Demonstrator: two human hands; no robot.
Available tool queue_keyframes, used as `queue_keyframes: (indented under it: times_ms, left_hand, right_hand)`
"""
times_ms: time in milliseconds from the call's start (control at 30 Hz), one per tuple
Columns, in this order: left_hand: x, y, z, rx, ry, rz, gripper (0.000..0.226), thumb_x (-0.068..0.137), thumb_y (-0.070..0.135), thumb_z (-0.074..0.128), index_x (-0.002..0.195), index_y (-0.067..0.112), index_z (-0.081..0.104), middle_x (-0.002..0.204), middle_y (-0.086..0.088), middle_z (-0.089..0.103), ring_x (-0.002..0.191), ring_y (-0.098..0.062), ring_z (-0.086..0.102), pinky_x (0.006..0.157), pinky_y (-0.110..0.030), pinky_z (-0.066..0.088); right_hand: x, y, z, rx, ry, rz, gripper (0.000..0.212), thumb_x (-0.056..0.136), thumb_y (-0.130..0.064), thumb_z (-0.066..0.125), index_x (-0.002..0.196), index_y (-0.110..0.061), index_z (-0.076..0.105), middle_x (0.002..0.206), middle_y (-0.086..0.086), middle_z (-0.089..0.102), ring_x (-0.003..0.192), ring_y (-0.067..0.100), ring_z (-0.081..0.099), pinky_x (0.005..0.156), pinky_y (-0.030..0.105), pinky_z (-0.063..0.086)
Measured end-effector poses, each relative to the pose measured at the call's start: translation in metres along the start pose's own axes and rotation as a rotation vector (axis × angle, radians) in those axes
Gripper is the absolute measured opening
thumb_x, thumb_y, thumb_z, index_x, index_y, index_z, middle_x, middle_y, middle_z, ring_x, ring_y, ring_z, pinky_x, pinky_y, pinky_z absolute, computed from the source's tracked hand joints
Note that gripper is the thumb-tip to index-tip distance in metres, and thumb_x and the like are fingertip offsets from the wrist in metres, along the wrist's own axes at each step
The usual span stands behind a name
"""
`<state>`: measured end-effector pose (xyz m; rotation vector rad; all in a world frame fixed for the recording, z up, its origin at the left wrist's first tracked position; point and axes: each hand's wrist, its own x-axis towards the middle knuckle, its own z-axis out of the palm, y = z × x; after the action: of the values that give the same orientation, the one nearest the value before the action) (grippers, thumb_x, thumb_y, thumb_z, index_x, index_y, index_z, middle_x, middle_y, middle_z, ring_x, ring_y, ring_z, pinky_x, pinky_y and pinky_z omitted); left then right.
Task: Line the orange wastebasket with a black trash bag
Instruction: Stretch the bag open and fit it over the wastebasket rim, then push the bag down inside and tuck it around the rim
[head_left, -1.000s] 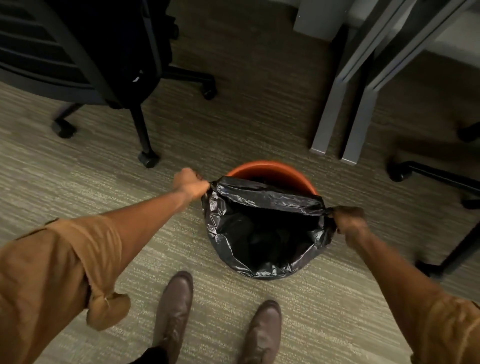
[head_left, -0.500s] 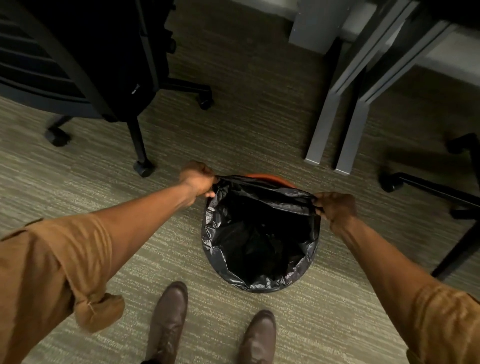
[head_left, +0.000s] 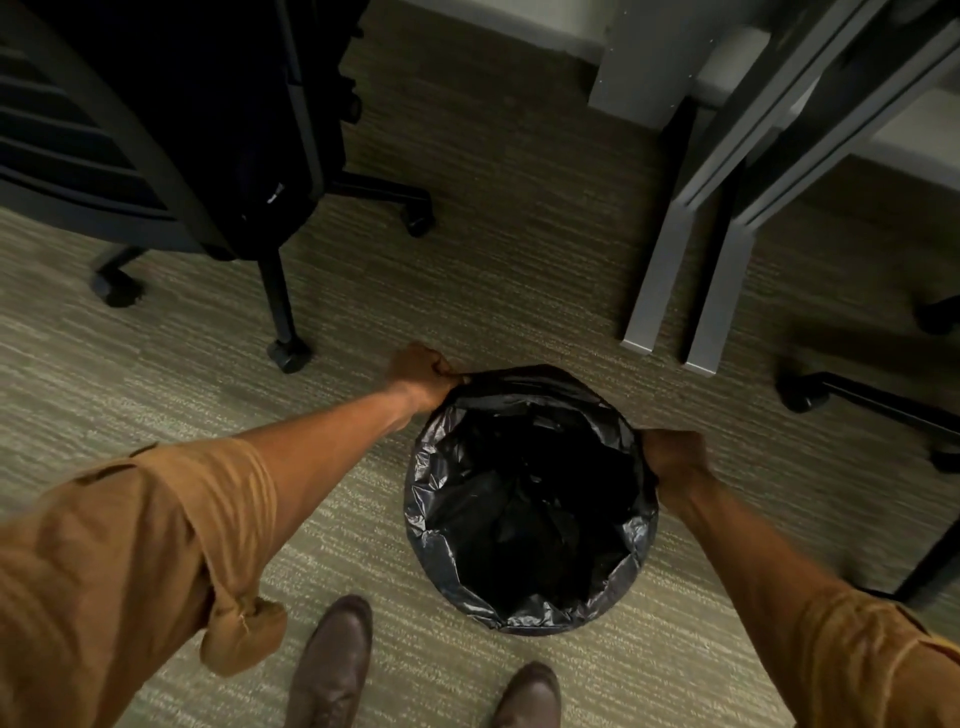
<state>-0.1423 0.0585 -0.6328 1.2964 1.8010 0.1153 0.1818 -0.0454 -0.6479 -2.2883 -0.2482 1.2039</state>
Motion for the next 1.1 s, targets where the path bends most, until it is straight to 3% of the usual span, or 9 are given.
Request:
queue_keyframes:
  times_ms: [133,233,433,533,633,700,767,967,1100]
  left_hand:
    - [0.009,-0.015,0.0,0.134,-0.03,-0.017,0.022,0.092,0.032,0.087,0.086,0.013,0.077,0.078,0.002,0.072,0.072,-0.011,0.067,0.054,-0.004,0.046]
    - [0.009,-0.029,-0.003,0.37,-0.132,0.003,0.033,0.105,0.033,0.072,0.104,0.001,0.081,0.107,-0.009,0.081,0.095,-0.022,0.078,0.078,-0.022,0.06]
    - [-0.008,-0.056,-0.015,0.56,-0.049,0.05,0.027,0.109,0.036,0.064,0.113,0.01,0.069,0.107,-0.012,0.076,0.077,-0.02,0.072,0.056,-0.03,0.055]
    - [-0.021,-0.047,-0.018,0.252,0.048,0.134,0.036,0.107,0.05,0.061,0.1,0.015,0.066,0.095,-0.007,0.074,0.077,-0.025,0.071,0.06,-0.034,0.058]
    - [-0.041,-0.021,-0.018,-0.11,-0.121,0.074,0.084,0.088,0.094,0.04,0.101,0.017,0.071,0.092,-0.001,0.072,0.081,-0.023,0.069,0.073,-0.034,0.059]
    - [-0.05,-0.013,-0.016,-0.245,-0.284,0.011,0.107,0.082,0.103,0.029,0.15,0.028,0.062,0.153,-0.009,0.066,0.137,-0.031,0.064,0.116,-0.055,0.049]
    - [-0.056,-0.012,-0.011,-0.413,-0.435,0.003,0.106,0.087,0.099,0.022,0.173,0.038,0.023,0.185,-0.006,0.015,0.17,-0.034,0.017,0.133,-0.068,0.01]
    - [-0.056,-0.029,0.001,-0.659,-0.561,-0.131,0.124,0.078,0.107,0.027,0.175,0.03,0.022,0.184,-0.013,0.02,0.17,-0.035,0.02,0.135,-0.07,0.013]
    - [-0.055,-0.044,-0.001,-0.683,-0.552,-0.172,0.132,0.072,0.109,0.036,0.176,0.03,0.018,0.183,-0.015,0.021,0.169,-0.036,0.022,0.135,-0.07,0.016]
  right_hand:
    - [0.017,0.013,-0.007,-0.123,-0.07,0.113,0.012,0.099,-0.008,0.063,0.088,-0.009,0.062,0.103,0.018,0.063,0.089,0.03,0.062,0.082,0.042,0.056]
    - [0.02,0.025,-0.011,-0.079,-0.06,0.191,0.021,0.096,0.007,0.058,0.076,-0.001,0.058,0.089,0.018,0.059,0.069,0.026,0.055,0.059,0.036,0.049]
    - [0.004,0.04,-0.023,-0.166,-0.017,0.202,0.025,0.093,0.005,0.062,0.069,0.0,0.055,0.07,0.016,0.053,0.056,0.027,0.048,0.05,0.029,0.04]
    - [-0.016,0.032,-0.028,-0.394,0.118,-0.083,0.032,0.096,-0.039,0.074,0.087,-0.008,0.077,0.083,0.012,0.076,0.077,0.03,0.071,0.071,0.039,0.057]
    - [-0.043,0.019,-0.029,-0.163,0.036,-0.241,0.059,0.089,-0.081,0.059,0.095,-0.026,0.077,0.092,-0.001,0.082,0.09,0.024,0.075,0.086,0.045,0.058]
    - [-0.056,0.014,-0.025,-0.063,-0.11,-0.287,0.059,0.083,-0.086,0.064,0.1,-0.031,0.079,0.099,-0.006,0.084,0.099,0.02,0.077,0.088,0.041,0.058]
    - [-0.066,0.012,-0.022,-0.005,-0.267,-0.315,0.055,0.086,-0.081,0.066,0.11,-0.033,0.08,0.113,-0.005,0.084,0.108,0.021,0.079,0.095,0.042,0.059]
    - [-0.07,0.03,-0.025,0.043,-0.453,-0.203,0.08,0.085,-0.088,0.059,0.139,-0.029,0.071,0.14,0.0,0.075,0.13,0.023,0.07,0.116,0.05,0.051]
    - [-0.067,0.041,-0.034,0.132,-0.507,-0.117,0.081,0.086,-0.09,0.052,0.138,-0.032,0.073,0.139,0.001,0.076,0.13,0.024,0.071,0.11,0.047,0.053]
